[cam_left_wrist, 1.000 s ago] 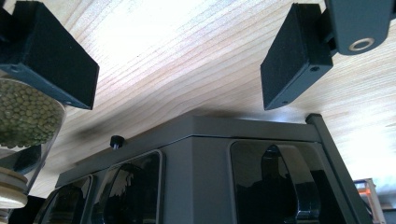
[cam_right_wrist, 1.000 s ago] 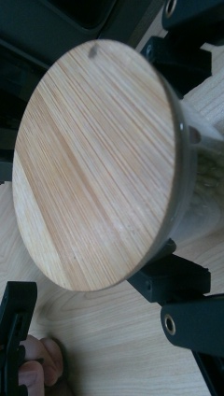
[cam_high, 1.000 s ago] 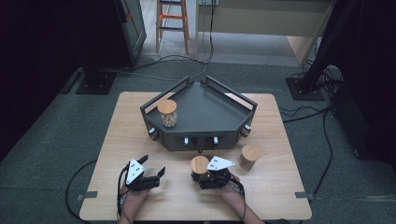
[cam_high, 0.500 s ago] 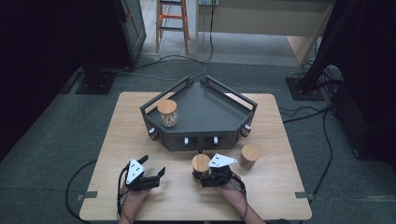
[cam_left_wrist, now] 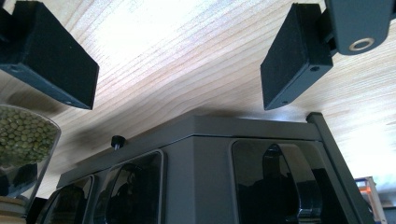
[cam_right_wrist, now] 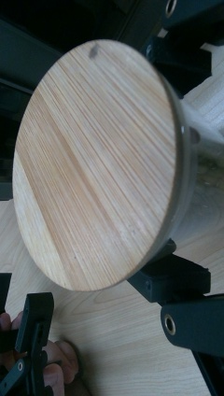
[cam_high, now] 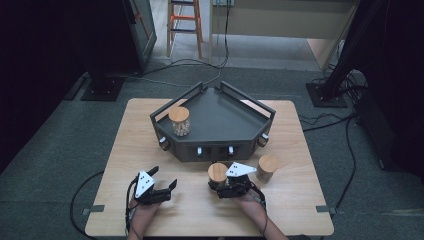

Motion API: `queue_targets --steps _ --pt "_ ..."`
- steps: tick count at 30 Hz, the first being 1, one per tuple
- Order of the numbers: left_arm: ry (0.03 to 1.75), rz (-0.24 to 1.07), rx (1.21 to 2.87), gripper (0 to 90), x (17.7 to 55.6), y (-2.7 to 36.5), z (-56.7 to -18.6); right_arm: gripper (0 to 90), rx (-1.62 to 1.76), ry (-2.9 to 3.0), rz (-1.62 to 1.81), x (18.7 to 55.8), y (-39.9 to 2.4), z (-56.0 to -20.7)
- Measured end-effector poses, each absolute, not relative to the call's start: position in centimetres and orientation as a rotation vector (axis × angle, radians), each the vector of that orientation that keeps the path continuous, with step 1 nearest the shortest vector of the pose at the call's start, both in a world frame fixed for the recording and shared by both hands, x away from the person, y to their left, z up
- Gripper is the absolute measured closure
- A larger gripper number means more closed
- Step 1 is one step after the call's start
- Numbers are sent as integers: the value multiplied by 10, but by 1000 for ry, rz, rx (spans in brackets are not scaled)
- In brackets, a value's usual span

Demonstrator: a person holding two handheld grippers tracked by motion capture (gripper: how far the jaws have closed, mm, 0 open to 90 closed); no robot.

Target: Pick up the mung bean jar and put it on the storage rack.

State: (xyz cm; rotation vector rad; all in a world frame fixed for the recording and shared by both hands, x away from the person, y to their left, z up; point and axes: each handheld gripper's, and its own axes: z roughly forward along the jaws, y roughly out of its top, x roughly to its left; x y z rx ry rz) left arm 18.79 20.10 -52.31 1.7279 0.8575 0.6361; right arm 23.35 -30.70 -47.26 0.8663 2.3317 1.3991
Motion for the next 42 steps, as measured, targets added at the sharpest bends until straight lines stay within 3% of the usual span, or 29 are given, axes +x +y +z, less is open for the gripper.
queue_targets --steps 42 --pt "871 628 1718 114 189 202 -523 253 856 2341 1386 251 -307 -439"
